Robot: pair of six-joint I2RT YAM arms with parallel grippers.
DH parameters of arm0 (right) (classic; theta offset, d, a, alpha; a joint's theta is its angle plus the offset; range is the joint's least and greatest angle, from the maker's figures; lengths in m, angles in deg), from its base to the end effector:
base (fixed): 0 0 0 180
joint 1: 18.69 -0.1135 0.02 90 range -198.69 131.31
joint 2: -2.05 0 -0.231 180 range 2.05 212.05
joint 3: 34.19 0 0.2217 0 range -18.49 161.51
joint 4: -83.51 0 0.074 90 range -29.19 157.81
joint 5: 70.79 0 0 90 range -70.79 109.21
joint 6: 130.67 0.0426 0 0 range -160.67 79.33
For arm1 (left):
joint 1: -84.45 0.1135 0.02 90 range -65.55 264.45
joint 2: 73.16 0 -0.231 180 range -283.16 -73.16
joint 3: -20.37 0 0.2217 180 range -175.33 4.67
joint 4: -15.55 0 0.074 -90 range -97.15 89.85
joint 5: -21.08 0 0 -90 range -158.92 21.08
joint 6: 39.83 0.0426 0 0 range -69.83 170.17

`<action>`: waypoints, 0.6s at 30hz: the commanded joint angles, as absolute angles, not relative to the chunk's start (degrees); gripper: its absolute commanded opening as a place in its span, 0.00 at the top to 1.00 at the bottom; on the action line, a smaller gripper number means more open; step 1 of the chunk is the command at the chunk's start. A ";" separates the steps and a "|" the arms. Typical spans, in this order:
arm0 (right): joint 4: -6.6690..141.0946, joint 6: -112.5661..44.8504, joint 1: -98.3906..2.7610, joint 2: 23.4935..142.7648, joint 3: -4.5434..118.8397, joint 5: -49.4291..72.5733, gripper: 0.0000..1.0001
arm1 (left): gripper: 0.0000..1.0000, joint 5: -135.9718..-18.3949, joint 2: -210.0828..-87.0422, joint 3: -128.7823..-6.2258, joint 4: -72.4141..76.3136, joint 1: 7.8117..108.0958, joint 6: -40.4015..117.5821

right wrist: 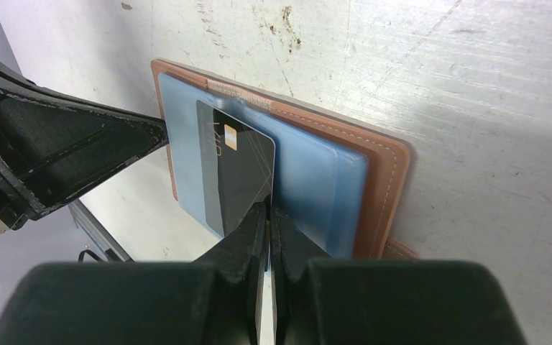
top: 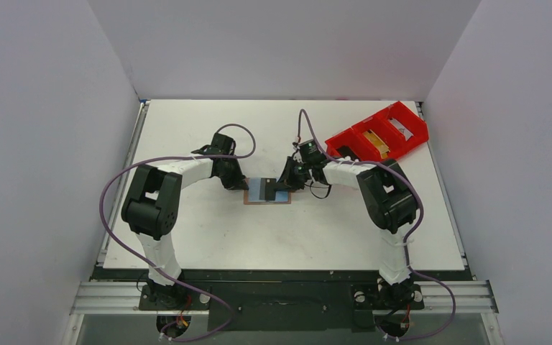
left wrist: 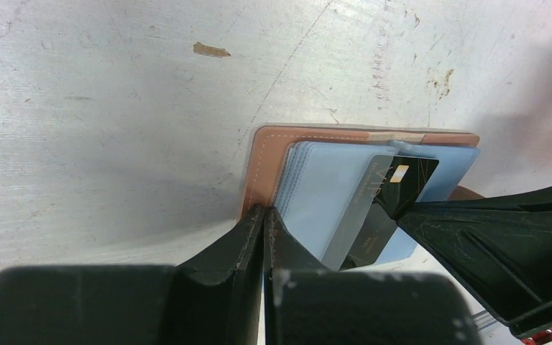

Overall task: Take the credit cards out of the card holder
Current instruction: Remove the credit card from the card holder.

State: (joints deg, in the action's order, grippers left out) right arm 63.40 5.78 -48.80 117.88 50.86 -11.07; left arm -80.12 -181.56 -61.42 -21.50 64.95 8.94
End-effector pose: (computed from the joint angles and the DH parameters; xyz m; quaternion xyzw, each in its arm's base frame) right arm 0.3188 0.2097 0.1220 0.0427 0.9128 0.3934 0.1012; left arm 0.3201 -0.1221 0.1296 -0.1608 0.9559 -0.1966 0.1476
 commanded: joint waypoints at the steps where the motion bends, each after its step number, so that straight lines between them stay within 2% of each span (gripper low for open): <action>1: 64.21 4.54 -48.26 115.97 50.20 -11.01 1.00 | 1.00 -72.21 -185.54 -58.07 -27.92 65.15 12.11; 6: 66.78 6.66 -48.22 117.24 49.88 -12.70 0.84 | 1.00 -72.26 -185.75 -59.09 -28.45 64.63 12.28; 8: 66.90 6.70 -48.22 117.47 49.78 -12.57 0.81 | 1.00 -72.35 -185.91 -59.29 -28.50 64.41 12.23; 18: 71.27 9.72 -48.86 120.37 49.75 -14.56 0.80 | 1.00 -72.53 -186.60 -60.19 -28.44 63.15 12.04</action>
State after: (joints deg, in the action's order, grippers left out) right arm 67.62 8.58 -48.66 118.73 49.96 -14.00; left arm -79.07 -181.75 -62.25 -22.37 64.14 9.37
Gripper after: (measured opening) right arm 0.202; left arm 0.003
